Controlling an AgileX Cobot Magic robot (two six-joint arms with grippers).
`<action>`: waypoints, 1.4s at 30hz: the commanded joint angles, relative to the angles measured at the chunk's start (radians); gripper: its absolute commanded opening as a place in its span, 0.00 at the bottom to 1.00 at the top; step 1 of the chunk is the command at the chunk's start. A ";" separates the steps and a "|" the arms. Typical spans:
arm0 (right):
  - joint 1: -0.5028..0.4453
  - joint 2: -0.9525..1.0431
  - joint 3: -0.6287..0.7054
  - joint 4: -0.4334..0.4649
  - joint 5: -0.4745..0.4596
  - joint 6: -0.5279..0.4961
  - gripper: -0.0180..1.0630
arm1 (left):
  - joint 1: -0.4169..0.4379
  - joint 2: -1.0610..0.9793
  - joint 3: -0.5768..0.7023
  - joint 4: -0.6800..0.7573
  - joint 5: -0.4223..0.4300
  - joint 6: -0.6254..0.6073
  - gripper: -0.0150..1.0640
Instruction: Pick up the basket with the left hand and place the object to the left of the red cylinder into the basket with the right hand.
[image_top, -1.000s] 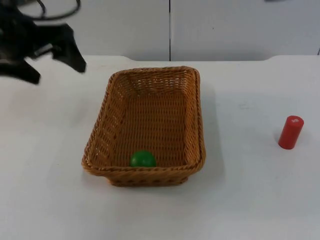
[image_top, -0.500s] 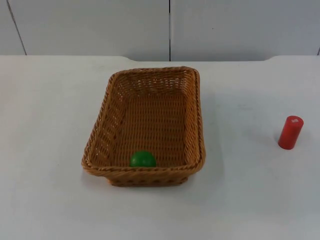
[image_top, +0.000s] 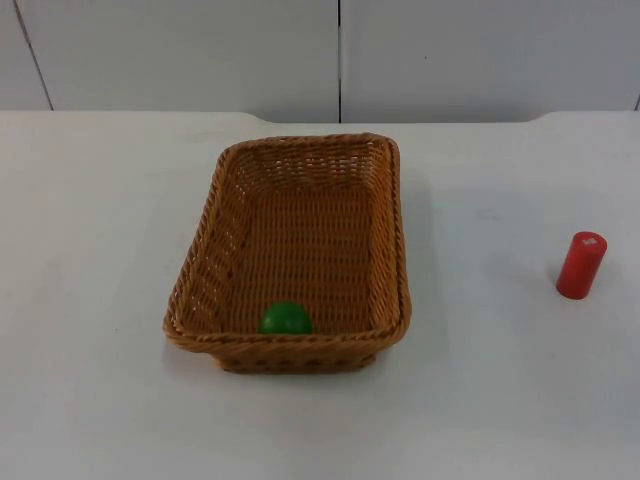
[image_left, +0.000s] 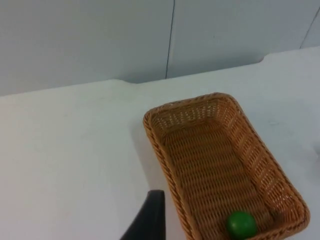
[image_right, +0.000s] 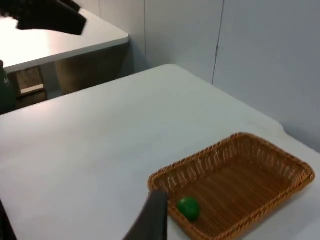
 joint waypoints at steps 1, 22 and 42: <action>0.000 -0.044 0.038 -0.002 0.013 0.011 0.78 | -0.001 -0.107 0.061 0.004 -0.005 -0.030 0.85; 0.000 -0.457 0.149 -0.002 0.404 0.053 0.78 | -0.001 -0.611 0.140 0.371 0.241 -0.370 0.85; 0.004 -0.495 0.220 -0.006 0.475 0.063 0.78 | -0.001 -0.611 0.149 0.539 0.317 -0.499 0.85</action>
